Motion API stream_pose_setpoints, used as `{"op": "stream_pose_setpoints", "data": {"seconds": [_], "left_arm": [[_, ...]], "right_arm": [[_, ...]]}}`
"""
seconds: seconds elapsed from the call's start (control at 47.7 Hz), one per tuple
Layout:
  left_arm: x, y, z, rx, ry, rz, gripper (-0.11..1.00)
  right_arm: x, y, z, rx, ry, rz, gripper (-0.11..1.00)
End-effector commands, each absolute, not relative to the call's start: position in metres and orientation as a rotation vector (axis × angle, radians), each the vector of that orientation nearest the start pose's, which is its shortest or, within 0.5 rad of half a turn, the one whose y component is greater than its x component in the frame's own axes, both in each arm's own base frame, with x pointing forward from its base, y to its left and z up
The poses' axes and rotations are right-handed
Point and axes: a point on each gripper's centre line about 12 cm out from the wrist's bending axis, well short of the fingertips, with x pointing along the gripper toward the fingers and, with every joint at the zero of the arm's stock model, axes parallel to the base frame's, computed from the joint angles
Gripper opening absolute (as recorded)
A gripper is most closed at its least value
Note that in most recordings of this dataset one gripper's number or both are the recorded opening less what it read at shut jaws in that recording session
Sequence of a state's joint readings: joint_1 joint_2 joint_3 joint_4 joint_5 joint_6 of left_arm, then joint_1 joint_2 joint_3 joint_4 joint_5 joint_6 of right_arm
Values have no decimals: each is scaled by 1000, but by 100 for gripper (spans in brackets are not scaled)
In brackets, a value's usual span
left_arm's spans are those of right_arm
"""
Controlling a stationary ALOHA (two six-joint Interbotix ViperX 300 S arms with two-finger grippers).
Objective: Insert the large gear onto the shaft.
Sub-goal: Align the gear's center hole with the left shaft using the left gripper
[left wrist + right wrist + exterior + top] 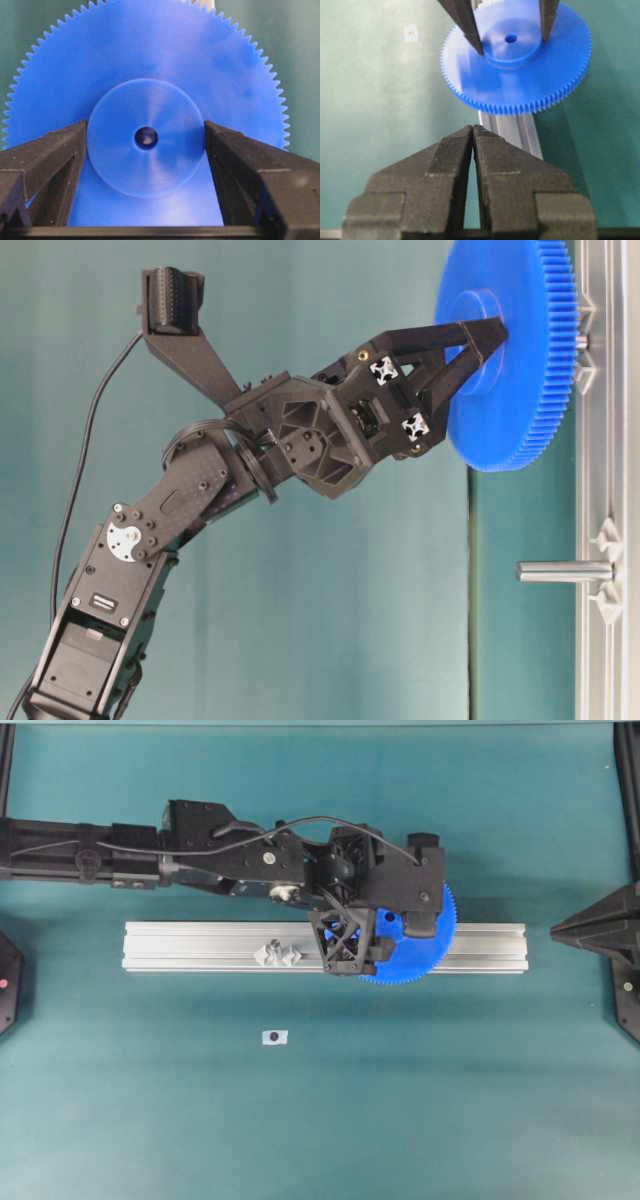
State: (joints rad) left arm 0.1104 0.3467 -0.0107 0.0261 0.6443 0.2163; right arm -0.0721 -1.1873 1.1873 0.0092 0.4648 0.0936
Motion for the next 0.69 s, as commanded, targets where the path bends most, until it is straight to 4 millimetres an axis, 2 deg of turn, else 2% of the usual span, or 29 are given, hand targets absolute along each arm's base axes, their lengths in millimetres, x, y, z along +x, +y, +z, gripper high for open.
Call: {"op": "stream_pose_setpoints", "data": {"seconds": [0.0,0.293,0.482,0.671], "left_arm": [[507,59,205,170,954,7,86],[515,60,220,175,921,11,89],[523,56,238,187,875,7,89],[524,56,237,213,890,-8,89]], "right_arm": [[151,-10,246,128,447,-91,14],[151,-11,247,128,445,-93,14],[151,-10,246,128,447,-91,14],[152,-11,247,128,437,-93,14]]}}
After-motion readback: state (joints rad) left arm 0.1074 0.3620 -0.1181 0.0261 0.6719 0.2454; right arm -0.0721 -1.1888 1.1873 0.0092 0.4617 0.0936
